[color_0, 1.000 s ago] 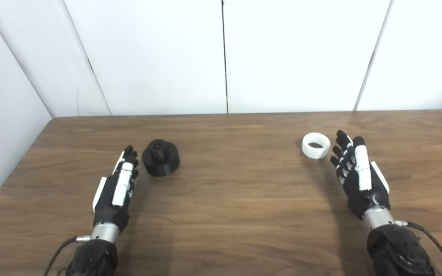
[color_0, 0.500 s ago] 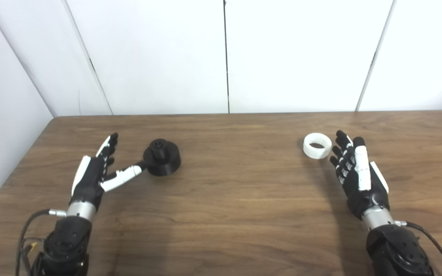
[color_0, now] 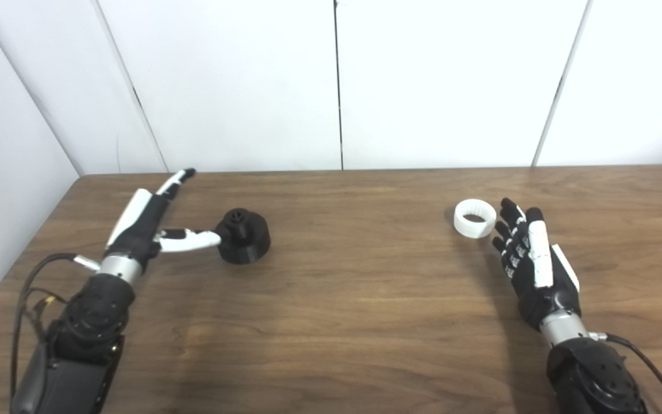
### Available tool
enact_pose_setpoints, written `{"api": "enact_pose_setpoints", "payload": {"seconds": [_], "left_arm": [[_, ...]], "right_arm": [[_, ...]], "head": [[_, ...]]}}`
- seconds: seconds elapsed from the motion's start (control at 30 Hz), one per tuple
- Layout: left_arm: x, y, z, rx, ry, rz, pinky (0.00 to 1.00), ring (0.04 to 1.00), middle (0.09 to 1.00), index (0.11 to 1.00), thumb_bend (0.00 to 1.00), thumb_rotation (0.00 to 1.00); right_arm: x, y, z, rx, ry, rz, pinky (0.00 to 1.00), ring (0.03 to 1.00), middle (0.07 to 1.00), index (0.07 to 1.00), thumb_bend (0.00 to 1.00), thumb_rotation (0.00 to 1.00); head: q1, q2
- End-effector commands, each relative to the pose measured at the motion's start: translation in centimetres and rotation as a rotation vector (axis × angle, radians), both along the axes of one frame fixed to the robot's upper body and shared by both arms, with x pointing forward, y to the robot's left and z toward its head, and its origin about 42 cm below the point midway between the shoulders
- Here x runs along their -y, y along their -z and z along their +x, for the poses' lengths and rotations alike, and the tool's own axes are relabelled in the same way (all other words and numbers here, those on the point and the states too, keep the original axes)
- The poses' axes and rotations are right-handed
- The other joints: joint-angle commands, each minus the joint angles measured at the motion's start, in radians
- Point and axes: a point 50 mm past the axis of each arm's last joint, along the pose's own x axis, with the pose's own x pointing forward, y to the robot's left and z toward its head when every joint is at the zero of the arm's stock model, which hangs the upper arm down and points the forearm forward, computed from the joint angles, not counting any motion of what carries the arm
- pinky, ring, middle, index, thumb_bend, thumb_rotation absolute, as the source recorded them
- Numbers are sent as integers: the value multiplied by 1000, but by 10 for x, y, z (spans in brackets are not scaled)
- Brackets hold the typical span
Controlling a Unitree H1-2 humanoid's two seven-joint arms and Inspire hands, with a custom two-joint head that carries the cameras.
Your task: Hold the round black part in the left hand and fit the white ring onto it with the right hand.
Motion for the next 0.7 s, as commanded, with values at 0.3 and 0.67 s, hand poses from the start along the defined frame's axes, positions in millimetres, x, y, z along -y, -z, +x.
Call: {"api": "enact_pose_setpoints", "payload": {"seconds": [0.3,0.67], "left_arm": [[-12,-30,23,-13,37,252,991,1000,1000,945,1000,275],[-11,-25,25,-69,75,290,995,1000,1000,933,1000,273]], "right_arm": [[-2,-24,8,108,-6,8,1000,995,992,955,586,1000],[0,-24,6,103,-3,0,1000,988,986,952,600,1000]], "head": [[-1,3],[2,7]]}}
